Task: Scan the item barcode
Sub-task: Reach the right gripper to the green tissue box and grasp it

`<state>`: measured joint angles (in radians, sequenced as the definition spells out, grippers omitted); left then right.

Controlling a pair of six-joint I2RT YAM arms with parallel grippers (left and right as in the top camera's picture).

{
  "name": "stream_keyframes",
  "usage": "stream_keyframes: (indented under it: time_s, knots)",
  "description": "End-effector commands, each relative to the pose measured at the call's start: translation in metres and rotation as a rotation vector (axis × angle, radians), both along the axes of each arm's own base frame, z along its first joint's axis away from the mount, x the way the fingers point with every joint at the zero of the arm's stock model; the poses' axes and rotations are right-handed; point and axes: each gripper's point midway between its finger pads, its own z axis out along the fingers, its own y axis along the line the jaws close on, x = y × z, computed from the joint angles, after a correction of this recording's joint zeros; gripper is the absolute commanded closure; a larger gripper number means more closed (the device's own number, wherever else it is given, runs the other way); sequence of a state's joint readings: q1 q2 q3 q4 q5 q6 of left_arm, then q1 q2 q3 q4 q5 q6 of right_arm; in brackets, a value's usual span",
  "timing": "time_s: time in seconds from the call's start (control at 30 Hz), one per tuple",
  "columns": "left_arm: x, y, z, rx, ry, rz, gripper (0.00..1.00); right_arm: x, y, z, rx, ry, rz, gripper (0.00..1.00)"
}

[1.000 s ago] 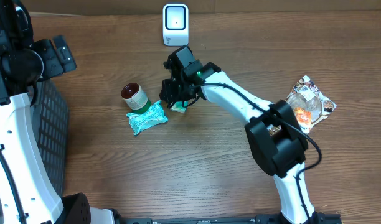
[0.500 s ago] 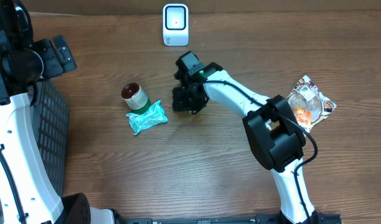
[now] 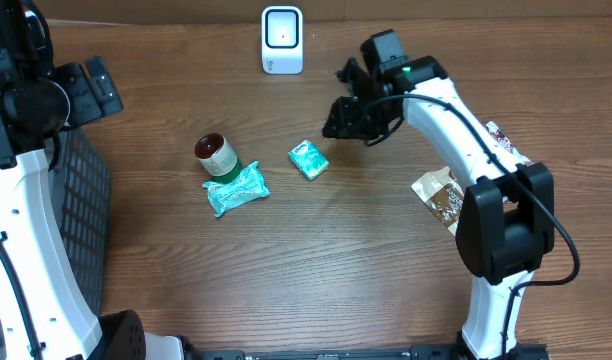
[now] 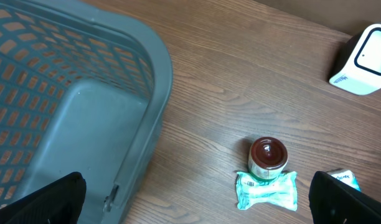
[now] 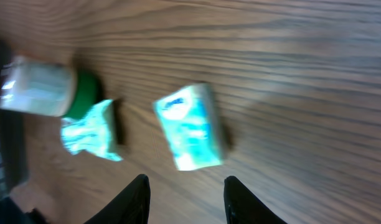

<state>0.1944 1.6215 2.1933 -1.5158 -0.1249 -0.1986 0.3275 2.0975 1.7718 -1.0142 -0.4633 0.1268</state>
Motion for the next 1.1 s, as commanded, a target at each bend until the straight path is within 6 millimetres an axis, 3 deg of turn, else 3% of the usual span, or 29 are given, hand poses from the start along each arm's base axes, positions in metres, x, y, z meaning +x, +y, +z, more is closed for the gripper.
stream_keyframes:
  time_s: [0.0, 0.37, 0.63, 0.8, 1.07]
  knots:
    - [0.000, 0.002, 0.000, 0.018, 0.005, -0.008, 0.01, -0.010, -0.003, -0.036, -0.044, 0.051, 0.036, 0.60]
    - [0.000, 0.002, 0.000, 0.018, 0.004, -0.008, 0.00, -0.032, 0.019, -0.089, 0.017, 0.170, 0.086, 0.60]
    - [0.000, 0.002, 0.000, 0.018, 0.004, -0.008, 0.00, -0.031, 0.026, -0.094, 0.020, 0.157, 0.079, 0.61]
    - [0.000, 0.002, 0.000, 0.018, 0.004, -0.008, 0.00, -0.031, 0.024, -0.113, -0.006, 0.197, 0.019, 0.62]
    - [0.000, 0.002, 0.000, 0.018, 0.004, -0.008, 0.00, -0.039, 0.029, -0.127, -0.074, 0.228, -0.024, 0.79]
